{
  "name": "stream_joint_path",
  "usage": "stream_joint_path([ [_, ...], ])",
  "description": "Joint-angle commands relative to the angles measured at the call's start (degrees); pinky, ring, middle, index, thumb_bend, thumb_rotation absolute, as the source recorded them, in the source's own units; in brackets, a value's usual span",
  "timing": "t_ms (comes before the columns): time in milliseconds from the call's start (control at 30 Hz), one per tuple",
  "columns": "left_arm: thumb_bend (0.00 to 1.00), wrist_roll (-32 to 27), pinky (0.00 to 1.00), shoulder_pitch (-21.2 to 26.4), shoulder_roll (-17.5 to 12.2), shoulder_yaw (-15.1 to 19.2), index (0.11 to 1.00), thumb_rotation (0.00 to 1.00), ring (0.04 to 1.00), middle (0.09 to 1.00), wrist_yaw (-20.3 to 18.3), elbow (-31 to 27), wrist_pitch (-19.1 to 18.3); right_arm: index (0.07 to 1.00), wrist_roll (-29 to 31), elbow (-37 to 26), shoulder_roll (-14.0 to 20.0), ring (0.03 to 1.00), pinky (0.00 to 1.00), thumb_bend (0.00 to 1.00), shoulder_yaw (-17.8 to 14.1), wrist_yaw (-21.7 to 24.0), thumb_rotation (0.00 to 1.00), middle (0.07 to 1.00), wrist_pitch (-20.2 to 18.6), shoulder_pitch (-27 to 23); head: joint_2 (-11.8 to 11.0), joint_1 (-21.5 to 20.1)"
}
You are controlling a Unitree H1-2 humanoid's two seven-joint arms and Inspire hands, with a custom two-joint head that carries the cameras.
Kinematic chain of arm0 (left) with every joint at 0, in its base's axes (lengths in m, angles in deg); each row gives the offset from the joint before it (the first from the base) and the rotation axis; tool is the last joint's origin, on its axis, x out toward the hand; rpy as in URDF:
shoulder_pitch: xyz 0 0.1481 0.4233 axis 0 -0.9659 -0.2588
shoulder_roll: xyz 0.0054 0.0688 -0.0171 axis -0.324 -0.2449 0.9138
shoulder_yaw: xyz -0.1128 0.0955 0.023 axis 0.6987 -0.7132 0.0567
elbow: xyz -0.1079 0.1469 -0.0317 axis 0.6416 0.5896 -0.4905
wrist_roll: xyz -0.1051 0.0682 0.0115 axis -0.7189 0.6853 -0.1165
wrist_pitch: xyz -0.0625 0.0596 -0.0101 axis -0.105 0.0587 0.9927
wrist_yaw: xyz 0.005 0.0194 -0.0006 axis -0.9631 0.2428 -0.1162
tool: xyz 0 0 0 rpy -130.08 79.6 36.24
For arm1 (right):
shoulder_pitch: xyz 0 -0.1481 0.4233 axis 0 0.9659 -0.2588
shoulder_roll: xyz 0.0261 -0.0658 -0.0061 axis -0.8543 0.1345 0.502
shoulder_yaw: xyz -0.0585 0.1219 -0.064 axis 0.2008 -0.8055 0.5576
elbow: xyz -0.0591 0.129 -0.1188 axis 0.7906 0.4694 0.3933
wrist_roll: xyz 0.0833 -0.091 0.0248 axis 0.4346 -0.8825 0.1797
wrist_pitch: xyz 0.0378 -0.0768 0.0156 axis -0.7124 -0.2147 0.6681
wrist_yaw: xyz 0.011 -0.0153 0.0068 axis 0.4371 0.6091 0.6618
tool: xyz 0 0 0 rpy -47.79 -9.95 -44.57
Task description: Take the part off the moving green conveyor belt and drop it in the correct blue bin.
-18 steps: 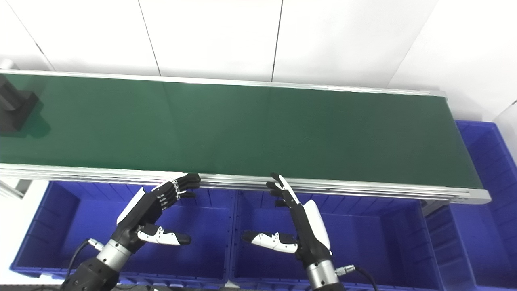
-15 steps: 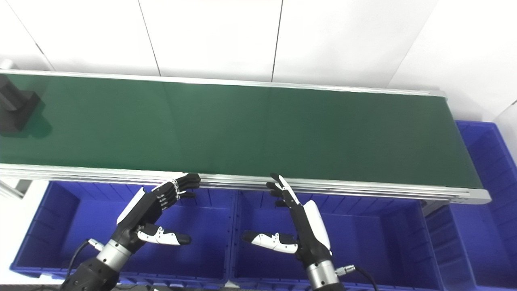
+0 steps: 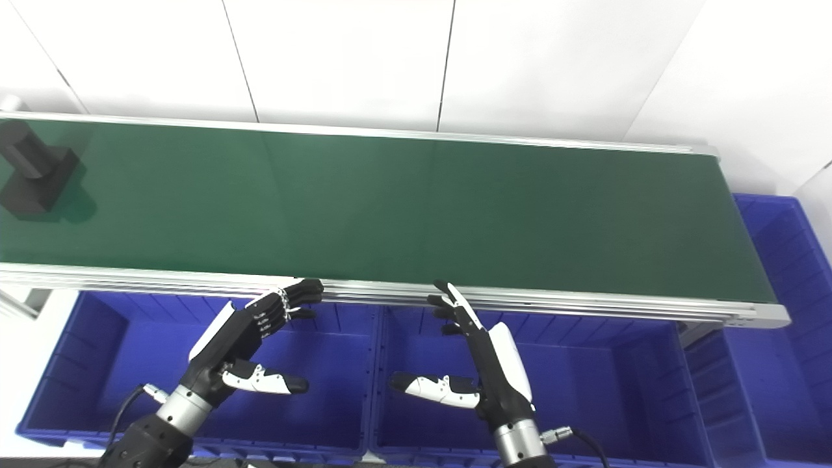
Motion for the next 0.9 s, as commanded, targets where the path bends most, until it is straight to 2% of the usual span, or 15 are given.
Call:
stream_joint_path([
  [0, 0.89, -0.1, 0.78, 0.9, -0.2, 0.2, 0.831, 0.25, 0.844, 0.858, 0.5, -1.1, 2.1, 0.921, 0.8, -0.9, -0.2, 0.791, 0.70, 0.84, 0.1, -1.0, 0.51, 0.828, 3.6, -0.6, 0.0, 0.1],
  [867, 0.89, -0.3, 0.78, 0.7, -0.2, 0.2, 0.832, 0.24, 0.849, 0.861, 0.5, -1.1, 2.0, 0.910, 2.5, -0.7, -0.1, 0.781, 0.67, 0.84, 0.1, -0.5, 0.49, 0.822, 4.2, -0.5, -0.1, 0.1],
])
